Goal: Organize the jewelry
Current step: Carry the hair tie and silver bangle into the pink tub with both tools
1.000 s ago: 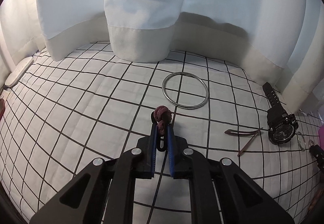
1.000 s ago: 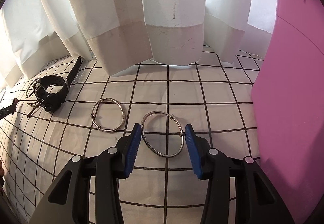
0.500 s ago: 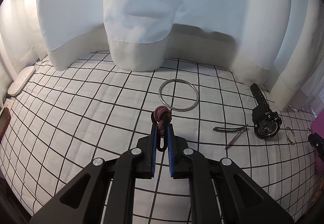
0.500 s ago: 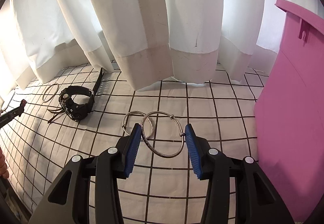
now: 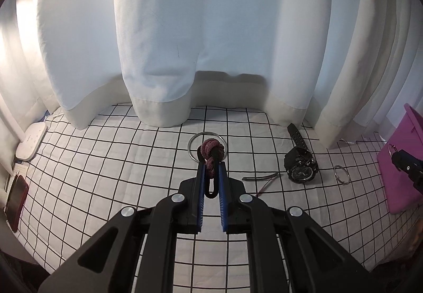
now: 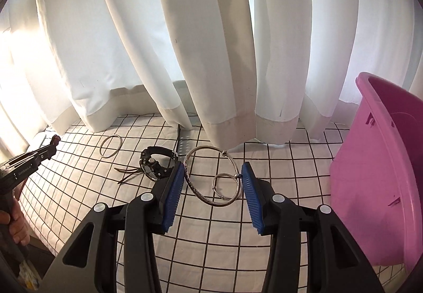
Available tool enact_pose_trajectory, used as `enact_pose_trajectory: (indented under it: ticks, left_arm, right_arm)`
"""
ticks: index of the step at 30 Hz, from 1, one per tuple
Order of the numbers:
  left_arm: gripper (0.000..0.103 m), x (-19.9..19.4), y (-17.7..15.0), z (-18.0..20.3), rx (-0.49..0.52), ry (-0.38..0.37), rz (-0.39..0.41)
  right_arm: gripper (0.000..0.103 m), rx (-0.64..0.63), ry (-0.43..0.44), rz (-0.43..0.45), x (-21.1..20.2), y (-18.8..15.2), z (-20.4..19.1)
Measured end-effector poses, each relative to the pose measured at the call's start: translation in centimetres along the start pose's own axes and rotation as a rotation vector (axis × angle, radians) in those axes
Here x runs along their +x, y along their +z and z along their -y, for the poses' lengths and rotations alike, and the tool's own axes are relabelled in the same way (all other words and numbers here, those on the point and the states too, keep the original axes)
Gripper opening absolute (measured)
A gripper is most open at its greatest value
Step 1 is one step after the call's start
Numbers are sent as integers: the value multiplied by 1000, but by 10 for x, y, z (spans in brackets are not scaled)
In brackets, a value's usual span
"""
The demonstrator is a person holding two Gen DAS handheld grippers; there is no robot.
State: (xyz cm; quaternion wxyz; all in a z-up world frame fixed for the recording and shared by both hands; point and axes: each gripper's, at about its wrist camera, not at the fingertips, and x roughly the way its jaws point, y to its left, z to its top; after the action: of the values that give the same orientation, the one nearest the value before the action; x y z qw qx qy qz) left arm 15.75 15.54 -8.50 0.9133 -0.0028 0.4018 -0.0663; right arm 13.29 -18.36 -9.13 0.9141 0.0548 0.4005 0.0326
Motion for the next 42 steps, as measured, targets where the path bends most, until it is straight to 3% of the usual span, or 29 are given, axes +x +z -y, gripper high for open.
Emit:
enact_pose_trajectory:
  ticks: [7, 13, 18, 25, 34, 42]
  left_arm:
    - [10, -33, 24, 38, 53, -107, 78]
    - [10, -51, 40, 100, 125, -228, 107]
    - [10, -66, 43, 172, 187, -343, 130]
    - [10, -78, 44, 284, 242, -439, 131]
    - [10, -68, 38, 425, 277, -485, 80]
    - [10, -28, 28, 492, 260, -415, -86]
  right_arm:
    - [43, 18, -29, 85, -47, 17, 4]
    - [43, 51, -68, 146, -87, 22, 34]
    - [43, 81, -124, 180, -113, 21, 87]
    - [43, 125, -186, 192, -147, 16, 192]
    - [43, 162, -189, 129, -156, 9, 310]
    - [43, 160, -132, -30, -120, 11, 359]
